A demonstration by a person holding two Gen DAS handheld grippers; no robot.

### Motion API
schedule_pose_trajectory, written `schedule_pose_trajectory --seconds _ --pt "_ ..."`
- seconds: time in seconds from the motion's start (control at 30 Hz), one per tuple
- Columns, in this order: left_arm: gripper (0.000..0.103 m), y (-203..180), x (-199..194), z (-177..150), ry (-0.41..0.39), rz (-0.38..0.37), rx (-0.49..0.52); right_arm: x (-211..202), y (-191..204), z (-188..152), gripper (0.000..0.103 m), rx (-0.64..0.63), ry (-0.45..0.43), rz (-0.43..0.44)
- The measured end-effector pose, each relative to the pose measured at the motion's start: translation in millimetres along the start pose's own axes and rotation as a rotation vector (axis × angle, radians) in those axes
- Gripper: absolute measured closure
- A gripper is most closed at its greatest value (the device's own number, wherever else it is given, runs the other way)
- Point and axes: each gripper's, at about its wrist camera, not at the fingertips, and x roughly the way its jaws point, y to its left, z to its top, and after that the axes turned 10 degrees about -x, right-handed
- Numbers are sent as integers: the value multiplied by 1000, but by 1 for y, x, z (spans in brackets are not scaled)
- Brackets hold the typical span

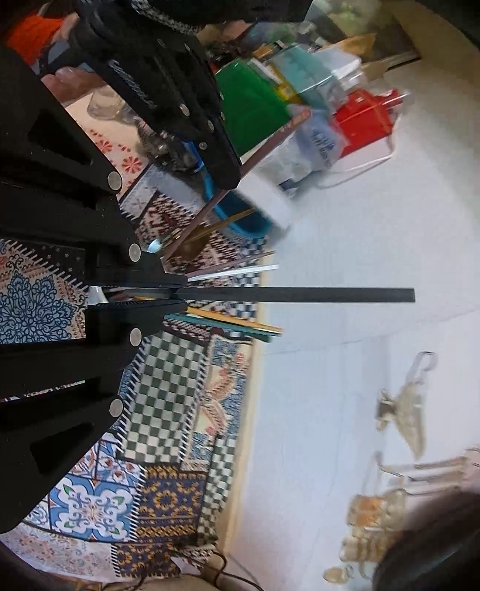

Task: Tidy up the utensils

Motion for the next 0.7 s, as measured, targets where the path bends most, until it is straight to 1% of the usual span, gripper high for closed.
schedule_pose_trajectory --seconds 0.07,0.23,0.33,0.4,0.47,0.5,0.53,0.57,0.63,0.7 --pt "99 3 10 -7 38 -1 -7 14 1 -5 97 2 37 4" --pt "99 8 30 -20 106 7 -24 39 3 -16 97 8 113 11" --pt "99 10 37 -26 156 -18 -45 47 5 -20 97 -4 143 12" --pt "99 9 40 -28 172 -9 -49 50 8 -23 97 -21 159 12" --pt "99 7 38 -30 176 3 -54 50 9 -25 97 -38 180 22" --pt "97 5 36 -30 177 8 -56 48 10 -26 97 -46 187 35" --pt "92 4 34 -30 174 15 -60 43 10 -26 95 -57 191 45" --pt "90 1 27 -30 163 25 -69 40 11 -26 94 -66 191 49" --pt "81 -3 13 -28 129 36 -86 27 12 -25 88 -98 181 59" --pt "78 -7 -4 -24 86 46 -98 8 11 -21 86 -132 154 62"
